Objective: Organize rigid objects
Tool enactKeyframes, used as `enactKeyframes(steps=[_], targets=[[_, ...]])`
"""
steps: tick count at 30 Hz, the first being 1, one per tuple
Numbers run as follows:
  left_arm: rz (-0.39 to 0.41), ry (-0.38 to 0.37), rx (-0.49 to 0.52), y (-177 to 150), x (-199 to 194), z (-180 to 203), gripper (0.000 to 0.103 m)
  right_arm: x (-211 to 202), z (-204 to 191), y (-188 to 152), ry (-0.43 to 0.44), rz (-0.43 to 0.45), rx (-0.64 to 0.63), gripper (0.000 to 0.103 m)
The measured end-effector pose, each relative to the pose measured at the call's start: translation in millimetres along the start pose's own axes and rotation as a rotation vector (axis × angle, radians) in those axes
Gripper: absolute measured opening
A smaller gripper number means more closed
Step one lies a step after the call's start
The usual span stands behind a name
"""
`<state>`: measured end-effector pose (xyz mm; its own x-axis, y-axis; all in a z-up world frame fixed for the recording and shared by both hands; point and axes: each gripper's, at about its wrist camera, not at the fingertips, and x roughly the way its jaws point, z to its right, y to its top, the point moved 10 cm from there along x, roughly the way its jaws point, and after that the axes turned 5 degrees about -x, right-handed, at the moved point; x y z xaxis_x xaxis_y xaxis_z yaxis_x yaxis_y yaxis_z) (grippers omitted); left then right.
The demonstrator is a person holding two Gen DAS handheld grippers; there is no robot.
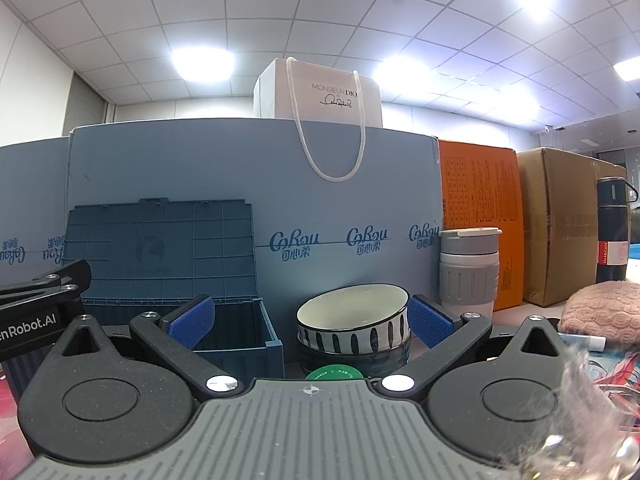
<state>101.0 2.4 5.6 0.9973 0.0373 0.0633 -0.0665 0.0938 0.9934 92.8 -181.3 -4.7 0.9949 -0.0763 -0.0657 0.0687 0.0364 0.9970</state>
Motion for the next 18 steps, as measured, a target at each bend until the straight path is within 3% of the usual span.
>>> enactKeyframes(steps=[8, 18], targets=[[-0.030, 0.001, 0.001, -2.6, 2.5, -0.7, 0.103, 0.2, -0.3, -0.2, -0.001, -0.003, 0.001, 0.103], [0.002, 0.006, -0.003, 1.5, -2.8, -2.0, 0.103, 1.9, -0.5, -1.0, -0.003, -0.009, -0.001, 0.103]])
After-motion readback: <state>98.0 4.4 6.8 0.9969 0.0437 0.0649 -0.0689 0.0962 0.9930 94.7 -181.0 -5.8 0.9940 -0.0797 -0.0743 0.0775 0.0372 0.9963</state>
